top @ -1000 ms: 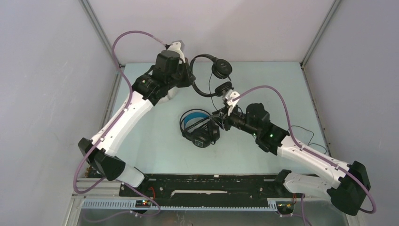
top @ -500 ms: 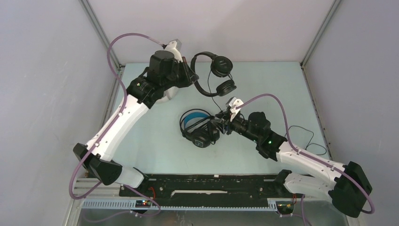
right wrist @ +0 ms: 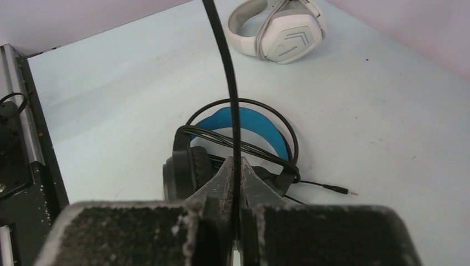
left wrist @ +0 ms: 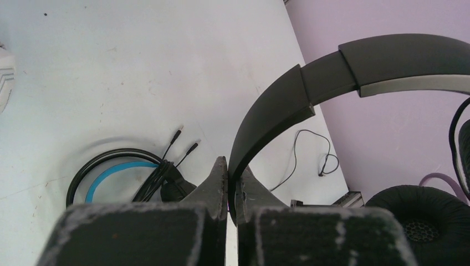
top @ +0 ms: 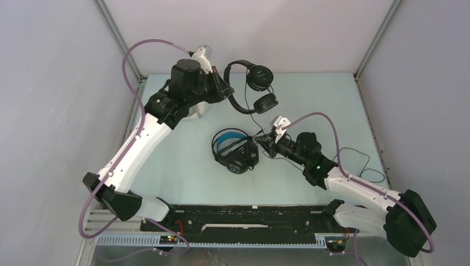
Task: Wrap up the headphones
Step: Wrap the headphones cable around the headphones.
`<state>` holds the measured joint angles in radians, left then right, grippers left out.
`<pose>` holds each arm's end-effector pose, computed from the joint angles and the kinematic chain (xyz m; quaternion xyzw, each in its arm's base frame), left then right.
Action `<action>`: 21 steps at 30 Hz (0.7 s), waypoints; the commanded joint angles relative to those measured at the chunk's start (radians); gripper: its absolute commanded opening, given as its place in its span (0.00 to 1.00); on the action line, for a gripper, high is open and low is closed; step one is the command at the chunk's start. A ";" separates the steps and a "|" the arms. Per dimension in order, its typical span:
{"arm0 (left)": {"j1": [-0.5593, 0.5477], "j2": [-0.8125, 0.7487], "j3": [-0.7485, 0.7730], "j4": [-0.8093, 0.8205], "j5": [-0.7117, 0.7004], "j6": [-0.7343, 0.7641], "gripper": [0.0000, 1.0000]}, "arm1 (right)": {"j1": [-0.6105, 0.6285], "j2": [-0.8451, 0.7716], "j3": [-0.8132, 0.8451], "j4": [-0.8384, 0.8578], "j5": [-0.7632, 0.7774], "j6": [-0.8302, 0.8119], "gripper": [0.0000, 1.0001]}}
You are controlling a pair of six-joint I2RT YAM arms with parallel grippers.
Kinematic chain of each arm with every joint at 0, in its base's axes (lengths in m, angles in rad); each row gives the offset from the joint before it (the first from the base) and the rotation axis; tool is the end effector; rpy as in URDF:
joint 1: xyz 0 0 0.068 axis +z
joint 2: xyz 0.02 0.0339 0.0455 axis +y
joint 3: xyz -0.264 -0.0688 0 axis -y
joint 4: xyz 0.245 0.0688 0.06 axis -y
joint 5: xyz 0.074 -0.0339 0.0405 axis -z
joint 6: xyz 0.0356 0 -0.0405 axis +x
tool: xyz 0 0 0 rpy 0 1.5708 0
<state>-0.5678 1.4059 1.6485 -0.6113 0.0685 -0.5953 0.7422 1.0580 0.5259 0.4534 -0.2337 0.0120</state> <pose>0.2535 -0.1646 0.4515 0.0080 0.8244 -0.3341 0.4568 0.1716 0.1685 0.2624 -0.3343 0.6530 0.3278 0.5952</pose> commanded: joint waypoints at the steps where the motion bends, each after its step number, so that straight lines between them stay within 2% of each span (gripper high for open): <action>1: 0.014 -0.066 -0.015 0.051 0.055 -0.022 0.00 | -0.059 -0.023 -0.009 0.063 -0.123 -0.046 0.00; 5: 0.020 -0.076 -0.015 0.053 0.107 -0.014 0.00 | -0.078 -0.015 -0.021 0.097 -0.170 -0.077 0.00; 12: 0.022 -0.080 -0.006 0.017 0.160 0.044 0.00 | -0.084 -0.039 -0.021 0.137 -0.093 -0.039 0.00; 14: 0.023 -0.078 -0.001 -0.001 0.159 0.047 0.00 | -0.084 -0.035 -0.021 0.143 -0.102 -0.051 0.07; 17: 0.023 -0.088 -0.008 0.007 0.160 0.032 0.00 | -0.077 0.004 -0.021 0.176 -0.243 -0.107 0.23; 21: 0.024 -0.093 0.002 0.010 0.165 0.017 0.00 | -0.055 0.058 -0.021 0.251 -0.280 -0.109 0.33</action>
<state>-0.5529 1.3651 1.6367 -0.6392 0.1959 -0.5671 0.6674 1.0710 0.5049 0.5896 -0.4435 -0.0639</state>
